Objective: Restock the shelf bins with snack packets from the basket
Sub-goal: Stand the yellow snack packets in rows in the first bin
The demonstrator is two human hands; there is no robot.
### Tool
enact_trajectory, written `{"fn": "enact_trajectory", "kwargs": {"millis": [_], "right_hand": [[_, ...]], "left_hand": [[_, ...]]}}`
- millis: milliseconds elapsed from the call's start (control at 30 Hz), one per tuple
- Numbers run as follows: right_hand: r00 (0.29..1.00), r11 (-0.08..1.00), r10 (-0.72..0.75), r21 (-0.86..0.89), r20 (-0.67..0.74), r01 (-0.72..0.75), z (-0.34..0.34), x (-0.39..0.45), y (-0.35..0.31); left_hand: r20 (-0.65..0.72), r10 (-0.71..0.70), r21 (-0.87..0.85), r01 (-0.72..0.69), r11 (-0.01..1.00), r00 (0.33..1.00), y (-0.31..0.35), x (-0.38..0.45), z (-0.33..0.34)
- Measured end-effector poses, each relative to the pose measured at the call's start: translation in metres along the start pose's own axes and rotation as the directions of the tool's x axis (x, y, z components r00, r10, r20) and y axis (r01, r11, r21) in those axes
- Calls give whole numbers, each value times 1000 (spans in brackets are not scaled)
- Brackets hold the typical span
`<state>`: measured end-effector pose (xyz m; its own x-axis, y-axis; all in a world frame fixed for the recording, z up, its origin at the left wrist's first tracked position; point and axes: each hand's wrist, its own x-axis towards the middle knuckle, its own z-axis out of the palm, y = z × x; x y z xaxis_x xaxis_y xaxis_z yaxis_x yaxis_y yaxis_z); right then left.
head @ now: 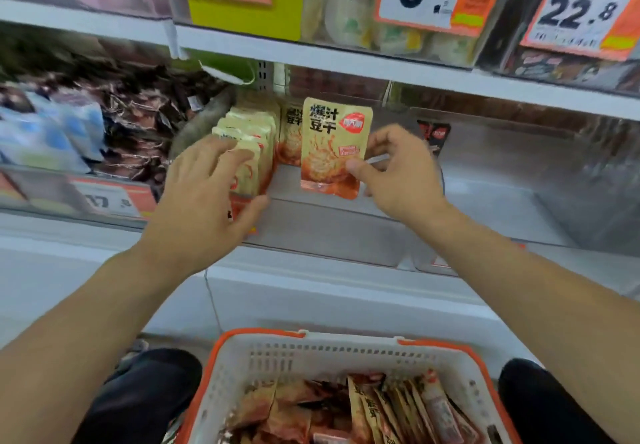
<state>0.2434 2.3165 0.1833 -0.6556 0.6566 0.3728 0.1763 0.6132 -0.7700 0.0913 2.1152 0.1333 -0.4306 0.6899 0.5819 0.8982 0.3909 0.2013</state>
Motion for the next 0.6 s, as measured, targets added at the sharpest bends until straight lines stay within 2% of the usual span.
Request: {"fn": "enact_trajectory", "kwargs": {"millis": [133,433,600], "right_hand": [[999,991,43,-129,33,-39,44,52,20],[957,954,284,-111,52,-277,110,131,54],[931,924,364,-119,-9,-362,124,143,64]], "left_hand": [[62,-20,21,18,1000,998,-15,-4,7],[46,-55,-63,58,996,997,-27,9,24],[32,-41,-92,44,995,999,-30,10,27]]}}
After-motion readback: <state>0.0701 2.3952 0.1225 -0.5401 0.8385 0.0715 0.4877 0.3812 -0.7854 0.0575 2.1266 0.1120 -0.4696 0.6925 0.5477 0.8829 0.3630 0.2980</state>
